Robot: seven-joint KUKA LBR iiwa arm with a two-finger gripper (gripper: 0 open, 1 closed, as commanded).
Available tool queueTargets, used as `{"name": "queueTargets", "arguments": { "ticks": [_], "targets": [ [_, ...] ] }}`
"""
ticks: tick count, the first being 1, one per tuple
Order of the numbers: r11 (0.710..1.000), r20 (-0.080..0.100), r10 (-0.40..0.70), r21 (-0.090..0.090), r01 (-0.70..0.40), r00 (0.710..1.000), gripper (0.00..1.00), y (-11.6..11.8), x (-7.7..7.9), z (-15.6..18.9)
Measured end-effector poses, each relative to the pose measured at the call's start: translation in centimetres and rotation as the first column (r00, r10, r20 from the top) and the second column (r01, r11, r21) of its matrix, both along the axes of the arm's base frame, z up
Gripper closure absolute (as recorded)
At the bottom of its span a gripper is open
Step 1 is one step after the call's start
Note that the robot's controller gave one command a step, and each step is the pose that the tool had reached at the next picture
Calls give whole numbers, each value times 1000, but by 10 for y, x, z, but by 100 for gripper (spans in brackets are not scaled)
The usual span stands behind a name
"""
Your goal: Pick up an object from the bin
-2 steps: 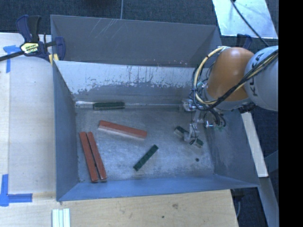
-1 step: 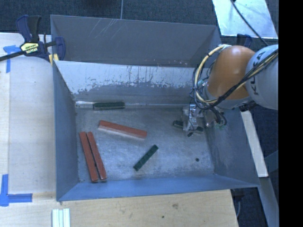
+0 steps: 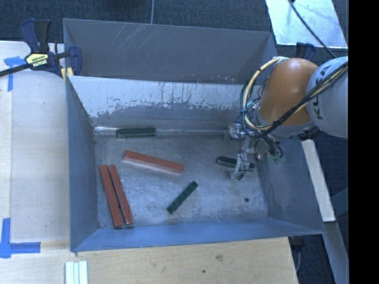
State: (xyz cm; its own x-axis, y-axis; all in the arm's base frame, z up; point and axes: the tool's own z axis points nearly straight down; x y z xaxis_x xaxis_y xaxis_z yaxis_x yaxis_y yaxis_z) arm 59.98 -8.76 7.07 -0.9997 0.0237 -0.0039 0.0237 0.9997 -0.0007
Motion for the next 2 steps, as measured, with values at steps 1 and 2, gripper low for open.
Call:
{"name": "queueTargets", "arguments": {
  "ticks": [1,2],
  "targets": [
    [1000,1,0,0,0,1000,100,0,0,1],
    [1000,8,-10,0,10,1000,100,23,-18,149]
  ]
}}
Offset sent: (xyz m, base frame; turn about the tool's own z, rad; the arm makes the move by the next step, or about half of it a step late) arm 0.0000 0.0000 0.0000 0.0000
